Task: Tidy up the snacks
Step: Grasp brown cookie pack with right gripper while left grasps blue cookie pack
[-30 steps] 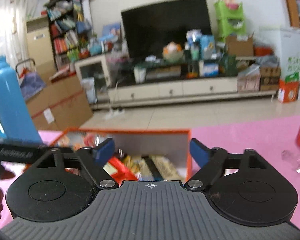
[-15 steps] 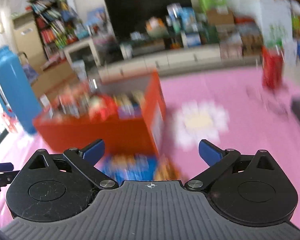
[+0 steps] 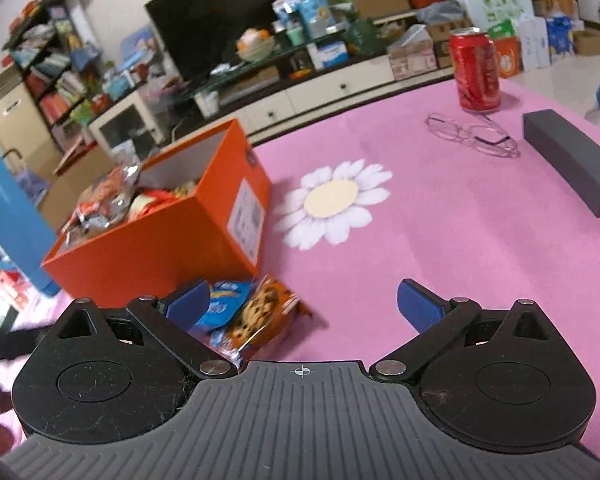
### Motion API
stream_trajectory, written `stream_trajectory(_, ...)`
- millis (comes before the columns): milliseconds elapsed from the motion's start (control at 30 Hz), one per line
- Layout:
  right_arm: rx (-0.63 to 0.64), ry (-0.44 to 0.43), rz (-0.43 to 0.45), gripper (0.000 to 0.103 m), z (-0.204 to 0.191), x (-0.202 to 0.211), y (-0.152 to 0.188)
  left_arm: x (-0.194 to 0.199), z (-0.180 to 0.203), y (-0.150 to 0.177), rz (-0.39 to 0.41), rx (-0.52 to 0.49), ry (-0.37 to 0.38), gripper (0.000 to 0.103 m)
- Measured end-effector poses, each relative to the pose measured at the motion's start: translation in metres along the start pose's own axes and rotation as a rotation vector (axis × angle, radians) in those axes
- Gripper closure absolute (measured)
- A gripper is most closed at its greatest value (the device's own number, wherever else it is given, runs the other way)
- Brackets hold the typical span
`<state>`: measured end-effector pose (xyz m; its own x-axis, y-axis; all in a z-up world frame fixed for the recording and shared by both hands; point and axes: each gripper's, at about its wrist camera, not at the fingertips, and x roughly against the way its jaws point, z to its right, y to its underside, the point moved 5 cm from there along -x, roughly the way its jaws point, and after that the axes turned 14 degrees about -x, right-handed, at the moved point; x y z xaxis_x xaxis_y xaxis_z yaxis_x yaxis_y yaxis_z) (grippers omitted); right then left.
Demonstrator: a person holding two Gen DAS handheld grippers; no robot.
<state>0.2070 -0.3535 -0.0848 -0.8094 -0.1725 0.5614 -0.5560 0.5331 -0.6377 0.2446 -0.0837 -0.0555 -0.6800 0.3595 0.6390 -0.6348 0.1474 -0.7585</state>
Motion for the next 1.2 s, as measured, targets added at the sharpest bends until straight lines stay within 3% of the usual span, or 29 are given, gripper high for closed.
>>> stream_trajectory(200, -0.080, 0.015, 0.005, 0.012, 0.021, 0.002, -0.010, -0.059, 0.031, -0.013, -0.070, -0.035, -0.107, 0.011)
stream_trajectory(233, -0.102, 0.008, 0.002, 0.012, 0.025, 0.002, -0.012, -0.066, 0.029, -0.011, -0.095, -0.045, -0.140, 0.019)
stream_trajectory(267, -0.121, 0.000, 0.000, 0.012, 0.027, 0.003, -0.013, -0.071, 0.027, -0.010, -0.113, -0.047, -0.153, 0.034)
stream_trajectory(367, -0.153, -0.022, -0.005, 0.011, 0.031, 0.003, -0.015, -0.080, 0.025, -0.009, -0.125, -0.038, -0.104, 0.051)
stream_trajectory(433, -0.159, -0.033, -0.005, 0.010, 0.030, 0.004, -0.015, -0.077, 0.035, -0.009, -0.125, -0.110, -0.082, 0.055)
stream_trajectory(600, -0.168, -0.017, -0.008, 0.010, 0.029, 0.001, -0.013, -0.050, 0.066, 0.016, -0.153, -0.291, -0.027, 0.055)
stream_trajectory(800, -0.118, 0.008, -0.038, 0.010, 0.025, -0.005, -0.007, 0.004, 0.072, 0.063, -0.160, -0.370, -0.018, 0.048)
stream_trajectory(867, -0.088, 0.006, -0.060, 0.010, 0.020, -0.009, -0.002, 0.020, 0.060, 0.076, -0.163, -0.375, -0.063, 0.037)
stream_trajectory(933, -0.038, 0.007, -0.072, 0.010, 0.012, -0.011, 0.003, 0.037, 0.042, 0.088, -0.169, -0.354, -0.103, 0.034)
stream_trajectory(1100, 0.094, 0.000, -0.092, 0.010, -0.007, -0.013, 0.019, 0.059, 0.000, 0.103, -0.169, -0.268, -0.154, 0.028)
stream_trajectory(1200, 0.113, -0.047, -0.138, 0.010, -0.022, -0.005, 0.037, 0.069, -0.025, 0.106, -0.165, -0.252, -0.237, 0.028)
